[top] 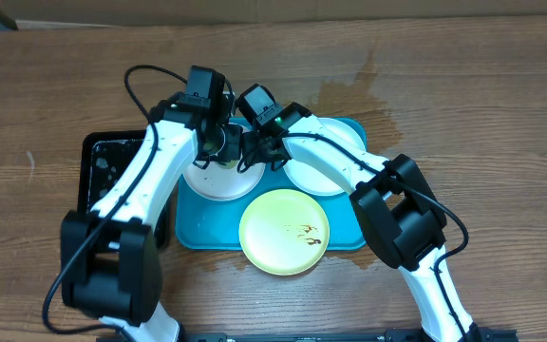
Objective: Clean dirty plates on tray and stack at the side
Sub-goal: 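Scrub the right white plate with the sponge in the left gripper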
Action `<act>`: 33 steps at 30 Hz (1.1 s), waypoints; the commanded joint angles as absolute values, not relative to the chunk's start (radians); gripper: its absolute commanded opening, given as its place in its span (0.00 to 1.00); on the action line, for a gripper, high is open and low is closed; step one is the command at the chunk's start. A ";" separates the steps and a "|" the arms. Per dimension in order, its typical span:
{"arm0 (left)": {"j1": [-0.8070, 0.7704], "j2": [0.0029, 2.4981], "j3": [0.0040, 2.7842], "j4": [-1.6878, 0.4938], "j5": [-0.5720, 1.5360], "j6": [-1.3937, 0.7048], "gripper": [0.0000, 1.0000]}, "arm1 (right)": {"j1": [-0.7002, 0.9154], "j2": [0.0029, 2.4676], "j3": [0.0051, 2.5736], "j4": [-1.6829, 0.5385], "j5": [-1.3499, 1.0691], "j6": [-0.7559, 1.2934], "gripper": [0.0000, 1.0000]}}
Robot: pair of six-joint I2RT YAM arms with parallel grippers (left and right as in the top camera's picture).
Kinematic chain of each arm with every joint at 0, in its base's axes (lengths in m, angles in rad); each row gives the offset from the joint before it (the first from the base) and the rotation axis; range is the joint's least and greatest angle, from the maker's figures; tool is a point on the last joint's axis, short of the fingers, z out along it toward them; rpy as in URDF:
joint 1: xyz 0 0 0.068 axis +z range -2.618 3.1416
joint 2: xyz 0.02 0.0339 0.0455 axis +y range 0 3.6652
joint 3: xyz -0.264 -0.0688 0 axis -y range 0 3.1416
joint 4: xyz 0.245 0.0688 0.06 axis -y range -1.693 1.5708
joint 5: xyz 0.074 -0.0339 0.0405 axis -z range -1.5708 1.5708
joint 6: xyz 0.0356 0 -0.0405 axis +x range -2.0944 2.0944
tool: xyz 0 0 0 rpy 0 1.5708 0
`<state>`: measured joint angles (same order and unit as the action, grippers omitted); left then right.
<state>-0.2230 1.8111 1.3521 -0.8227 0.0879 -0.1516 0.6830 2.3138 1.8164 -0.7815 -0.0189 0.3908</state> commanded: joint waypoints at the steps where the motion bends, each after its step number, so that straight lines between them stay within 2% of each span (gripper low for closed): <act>1: -0.229 1.875 1.353 -0.818 0.078 -0.181 0.37 | 0.687 2.323 1.796 -0.794 -0.021 0.395 0.66; 4: -0.228 1.928 1.353 -0.818 0.065 -0.181 0.37 | 0.687 2.323 1.796 -0.795 -0.020 0.395 0.66; 8: -0.228 1.948 1.353 -0.799 0.114 -0.234 0.74 | 0.687 2.323 1.796 -0.795 -0.020 0.395 0.66; 9: -0.230 1.948 1.353 -0.809 0.150 -0.235 0.75 | 0.687 2.323 1.796 -0.794 -0.020 0.395 0.67; 10: -0.230 1.948 1.353 -0.813 0.154 -0.247 0.75 | 0.687 2.323 1.796 -0.794 -0.020 0.395 0.66; 12: -0.229 1.949 1.353 -0.818 0.154 -0.271 0.65 | 0.687 2.323 1.796 -0.795 -0.020 0.395 0.67; 15: -0.229 1.949 1.353 -0.820 0.123 -0.270 0.38 | 0.687 2.323 1.796 -0.794 -0.020 0.395 0.66; 16: -0.229 1.949 1.353 -0.825 0.084 -0.270 0.26 | 0.687 2.323 1.796 -0.794 -0.020 0.395 0.66; 18: -0.229 1.949 1.353 -0.845 -0.030 -0.270 0.16 | 0.687 2.323 1.796 -0.795 -0.020 0.395 0.66; 21: -0.216 1.949 1.353 -0.892 -0.167 -0.266 0.14 | 0.687 2.323 1.796 -0.795 -0.020 0.395 0.66; 25: -0.208 1.947 1.369 -0.917 -0.162 -0.258 0.13 | 0.687 2.323 1.796 -0.795 -0.020 0.395 0.66; 27: -0.210 1.946 1.434 -0.960 -0.092 -0.258 0.16 | 0.687 2.323 1.796 -0.794 -0.020 0.395 0.67; 28: -0.210 1.946 1.460 -0.983 -0.062 -0.258 0.19 | 0.687 2.323 1.796 -0.795 -0.020 0.395 0.67; 30: -0.210 1.946 1.518 -1.039 -0.008 -0.258 0.39 | 0.687 2.323 1.796 -0.795 -0.020 0.395 0.67; 33: -0.210 1.947 1.525 -1.047 0.038 -0.258 0.49 | 0.687 2.323 1.796 -0.795 -0.020 0.395 0.67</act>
